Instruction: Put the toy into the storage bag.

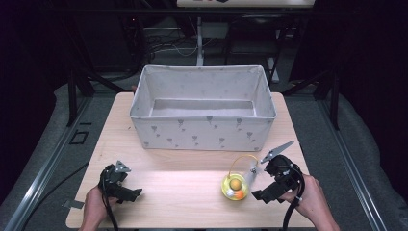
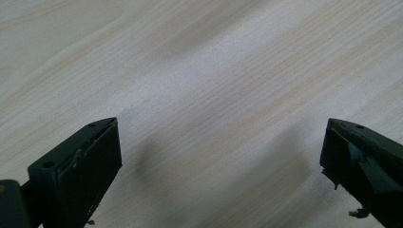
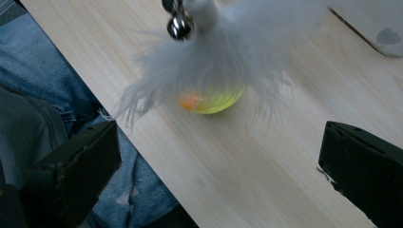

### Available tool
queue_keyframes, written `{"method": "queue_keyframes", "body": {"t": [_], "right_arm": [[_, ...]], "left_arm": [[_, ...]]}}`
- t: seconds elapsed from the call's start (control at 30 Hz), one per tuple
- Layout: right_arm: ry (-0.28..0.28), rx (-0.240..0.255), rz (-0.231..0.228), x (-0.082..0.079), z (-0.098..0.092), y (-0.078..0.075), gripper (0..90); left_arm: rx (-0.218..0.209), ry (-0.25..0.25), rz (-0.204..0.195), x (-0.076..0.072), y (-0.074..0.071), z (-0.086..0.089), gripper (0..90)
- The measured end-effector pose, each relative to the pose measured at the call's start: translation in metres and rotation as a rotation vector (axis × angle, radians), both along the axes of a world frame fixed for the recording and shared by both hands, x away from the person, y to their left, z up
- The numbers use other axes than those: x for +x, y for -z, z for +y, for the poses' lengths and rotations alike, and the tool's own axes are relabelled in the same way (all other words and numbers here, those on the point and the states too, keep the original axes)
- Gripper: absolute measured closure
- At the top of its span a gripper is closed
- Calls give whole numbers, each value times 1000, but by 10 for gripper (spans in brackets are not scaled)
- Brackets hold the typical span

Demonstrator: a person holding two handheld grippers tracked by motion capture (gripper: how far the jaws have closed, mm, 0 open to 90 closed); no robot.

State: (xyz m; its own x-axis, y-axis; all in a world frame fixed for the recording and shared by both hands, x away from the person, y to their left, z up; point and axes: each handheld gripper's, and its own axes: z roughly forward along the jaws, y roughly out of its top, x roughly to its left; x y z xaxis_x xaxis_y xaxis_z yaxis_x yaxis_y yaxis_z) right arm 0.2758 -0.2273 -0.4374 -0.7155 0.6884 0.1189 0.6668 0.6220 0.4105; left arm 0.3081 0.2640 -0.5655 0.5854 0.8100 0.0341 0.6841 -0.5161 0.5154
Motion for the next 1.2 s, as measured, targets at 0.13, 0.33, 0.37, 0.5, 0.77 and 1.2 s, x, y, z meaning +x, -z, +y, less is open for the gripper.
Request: {"method": "queue_keyframes", "body": {"t": [0.13,0.33,0.37,0.5,0.77,1.2], "right_arm": [[-13,4,-13,2,6,-6,0],[-28,-10,-29,6,13,-18,0],[-35,-18,-34,7,15,-22,0],[-57,-25,-39,11,23,-31,0],[-103,-41,-52,25,40,-47,0],[-136,-58,-69,38,62,-58,433]], "left_arm": [[0,-1,-1,0,0,0,2],[-1,1,-1,0,0,0,2],[-1,1,-1,0,0,0,2],[2,0,-2,0,0,-1,2],[0,0,-3,-1,0,0,2],[0,0,-2,-1,0,0,2]]}}
